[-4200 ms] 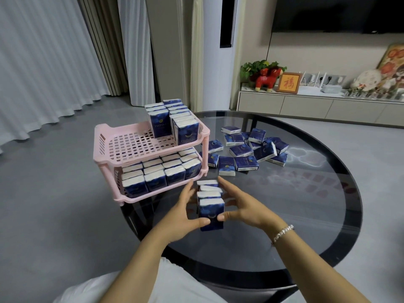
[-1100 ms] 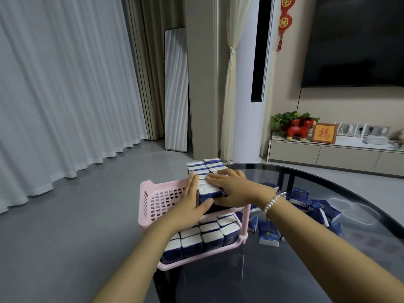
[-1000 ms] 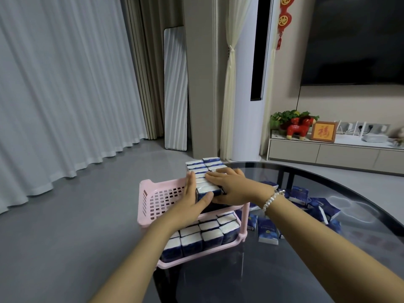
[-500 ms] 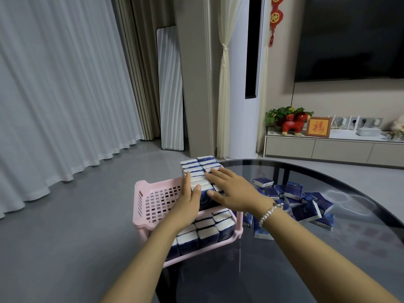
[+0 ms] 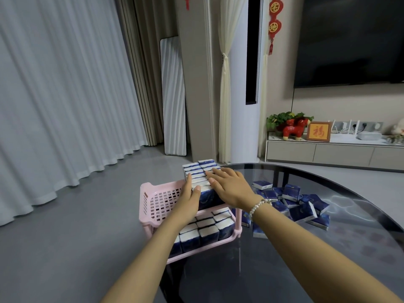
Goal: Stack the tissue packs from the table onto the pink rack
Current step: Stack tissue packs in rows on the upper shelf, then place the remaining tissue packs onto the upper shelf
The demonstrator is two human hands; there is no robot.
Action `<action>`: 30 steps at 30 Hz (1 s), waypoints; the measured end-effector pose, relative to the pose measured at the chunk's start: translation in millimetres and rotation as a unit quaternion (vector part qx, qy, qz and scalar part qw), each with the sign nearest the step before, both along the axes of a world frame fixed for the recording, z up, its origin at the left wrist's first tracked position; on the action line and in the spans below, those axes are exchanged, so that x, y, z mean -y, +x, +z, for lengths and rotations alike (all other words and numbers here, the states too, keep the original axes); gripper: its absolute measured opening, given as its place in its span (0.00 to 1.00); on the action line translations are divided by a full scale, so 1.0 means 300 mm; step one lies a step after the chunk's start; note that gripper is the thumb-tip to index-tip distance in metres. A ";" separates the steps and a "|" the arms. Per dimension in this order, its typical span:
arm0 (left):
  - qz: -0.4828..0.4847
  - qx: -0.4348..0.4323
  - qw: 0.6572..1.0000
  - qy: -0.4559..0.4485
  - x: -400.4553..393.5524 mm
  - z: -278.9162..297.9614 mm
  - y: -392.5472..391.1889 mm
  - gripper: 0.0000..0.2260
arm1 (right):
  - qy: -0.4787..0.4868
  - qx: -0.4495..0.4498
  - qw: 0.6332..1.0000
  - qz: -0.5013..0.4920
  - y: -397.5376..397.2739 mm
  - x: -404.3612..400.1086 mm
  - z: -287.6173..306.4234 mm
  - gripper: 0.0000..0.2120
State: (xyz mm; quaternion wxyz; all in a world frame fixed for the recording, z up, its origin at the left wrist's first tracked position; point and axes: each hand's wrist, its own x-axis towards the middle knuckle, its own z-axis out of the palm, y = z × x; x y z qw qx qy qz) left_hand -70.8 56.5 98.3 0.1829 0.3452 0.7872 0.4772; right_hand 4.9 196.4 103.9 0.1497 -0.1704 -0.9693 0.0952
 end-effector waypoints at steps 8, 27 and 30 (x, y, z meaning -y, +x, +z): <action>0.045 -0.197 0.979 0.024 0.002 -0.031 0.050 0.21 | -0.084 -0.165 0.982 -0.022 0.131 0.020 -0.050 0.22; -0.086 -0.171 0.981 -0.012 -0.406 -0.389 0.340 0.17 | -0.132 -0.138 0.955 -0.228 0.463 -0.267 -0.452 0.14; -0.068 -0.165 0.980 -0.094 -0.498 -0.428 0.325 0.22 | -0.135 -0.115 0.958 -0.224 0.444 -0.326 -0.493 0.15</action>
